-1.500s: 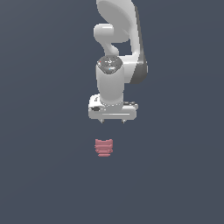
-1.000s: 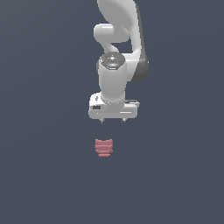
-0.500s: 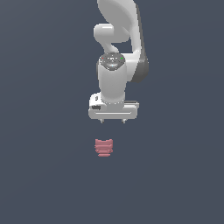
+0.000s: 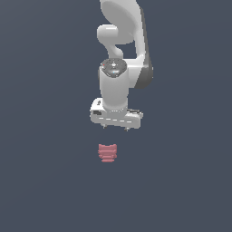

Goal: Pick up the object and move it to a goal position.

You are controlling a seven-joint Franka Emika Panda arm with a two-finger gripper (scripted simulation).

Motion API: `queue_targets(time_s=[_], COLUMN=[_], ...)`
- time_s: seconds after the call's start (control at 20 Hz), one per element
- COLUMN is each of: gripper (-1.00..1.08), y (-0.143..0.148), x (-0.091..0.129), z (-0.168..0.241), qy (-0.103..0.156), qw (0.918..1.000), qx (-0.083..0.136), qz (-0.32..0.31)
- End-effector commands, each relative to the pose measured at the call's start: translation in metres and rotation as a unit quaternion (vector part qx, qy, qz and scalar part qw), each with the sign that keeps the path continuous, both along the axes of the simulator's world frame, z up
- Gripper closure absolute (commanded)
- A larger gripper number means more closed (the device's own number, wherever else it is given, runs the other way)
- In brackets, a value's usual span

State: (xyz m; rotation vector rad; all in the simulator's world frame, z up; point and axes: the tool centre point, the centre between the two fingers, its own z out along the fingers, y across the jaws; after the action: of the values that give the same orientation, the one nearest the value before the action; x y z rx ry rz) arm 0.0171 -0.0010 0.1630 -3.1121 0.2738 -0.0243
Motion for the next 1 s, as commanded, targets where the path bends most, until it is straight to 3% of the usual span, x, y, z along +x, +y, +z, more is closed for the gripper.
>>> queue_targets(time_s=[0.0,0.45,0.7,0.95], gripper=[-0.92,-0.92,-0.92,-0.92], y=[-0.002,-0.011,-0.015,-0.02], x=[0.003,0.018,0.026,0.034], z=[-0.002,-0.011,-0.017,-0.022], qy=[0.001,0.007,0.009,0.011], qw=[0.9995,0.9869,0.9724,0.953], qx=[0.001,0.004,0.005,0.005], qz=[-0.031,-0.161,-0.233,-0.303])
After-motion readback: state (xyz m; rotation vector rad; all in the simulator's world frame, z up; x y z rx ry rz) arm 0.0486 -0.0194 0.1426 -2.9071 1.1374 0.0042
